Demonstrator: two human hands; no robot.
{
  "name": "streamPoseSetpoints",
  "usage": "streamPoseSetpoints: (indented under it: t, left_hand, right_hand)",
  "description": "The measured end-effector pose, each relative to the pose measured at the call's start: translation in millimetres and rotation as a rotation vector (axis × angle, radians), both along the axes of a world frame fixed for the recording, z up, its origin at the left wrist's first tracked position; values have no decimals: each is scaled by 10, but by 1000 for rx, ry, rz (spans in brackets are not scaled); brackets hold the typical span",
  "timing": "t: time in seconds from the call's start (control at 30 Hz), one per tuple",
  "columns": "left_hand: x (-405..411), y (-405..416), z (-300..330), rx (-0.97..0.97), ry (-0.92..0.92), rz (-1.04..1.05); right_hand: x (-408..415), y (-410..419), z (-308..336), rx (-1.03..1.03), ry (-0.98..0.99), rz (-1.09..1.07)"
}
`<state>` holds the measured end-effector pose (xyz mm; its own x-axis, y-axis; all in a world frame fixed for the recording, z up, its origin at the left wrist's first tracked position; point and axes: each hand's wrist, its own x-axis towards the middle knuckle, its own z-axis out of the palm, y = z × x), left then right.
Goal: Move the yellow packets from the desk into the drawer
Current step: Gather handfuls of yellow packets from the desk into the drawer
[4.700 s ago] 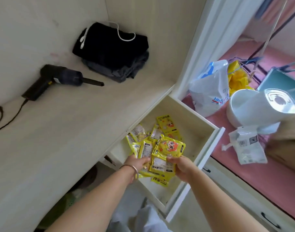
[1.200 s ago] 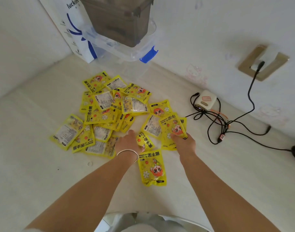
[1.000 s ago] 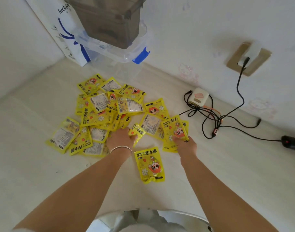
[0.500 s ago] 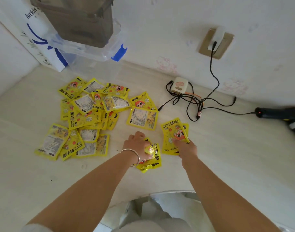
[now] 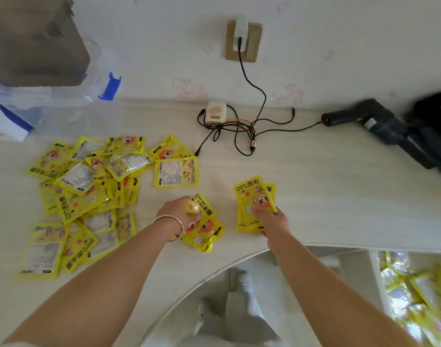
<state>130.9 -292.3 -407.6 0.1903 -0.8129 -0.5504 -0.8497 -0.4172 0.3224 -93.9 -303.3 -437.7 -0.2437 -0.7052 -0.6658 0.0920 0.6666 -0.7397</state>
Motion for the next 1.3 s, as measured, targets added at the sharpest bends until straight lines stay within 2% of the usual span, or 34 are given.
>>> streamPoseSetpoints:
  t: [0.17, 0.4, 0.57, 0.8, 0.93, 1.1, 1.3]
  left_hand:
    - [-228, -105, 150, -26, 249, 68]
    - [-1027, -239, 262, -58, 511, 157]
    - [-1896, -333, 287, 7, 665, 118]
    - [-3679, -174, 210, 136, 868, 43]
    - [-4602, 41, 95, 179, 860, -16]
    - [-5472, 299, -285, 349, 877, 4]
    - [-5985, 499, -893, 434, 695, -38]
  right_hand:
    - [-123, 134, -4, 26, -164, -109]
    - [-788, 208, 178, -73, -236, -277]
    - [-1548, 396, 251, -85, -318, -355]
    - [-3028, 926, 231, -109, -463, -484]
    - [-3788, 1264, 90, -69, -454, -645]
    - [-4465, 1626, -144, 7, -419, -861]
    - [-4808, 1830, -526, 123, -425, -1089]
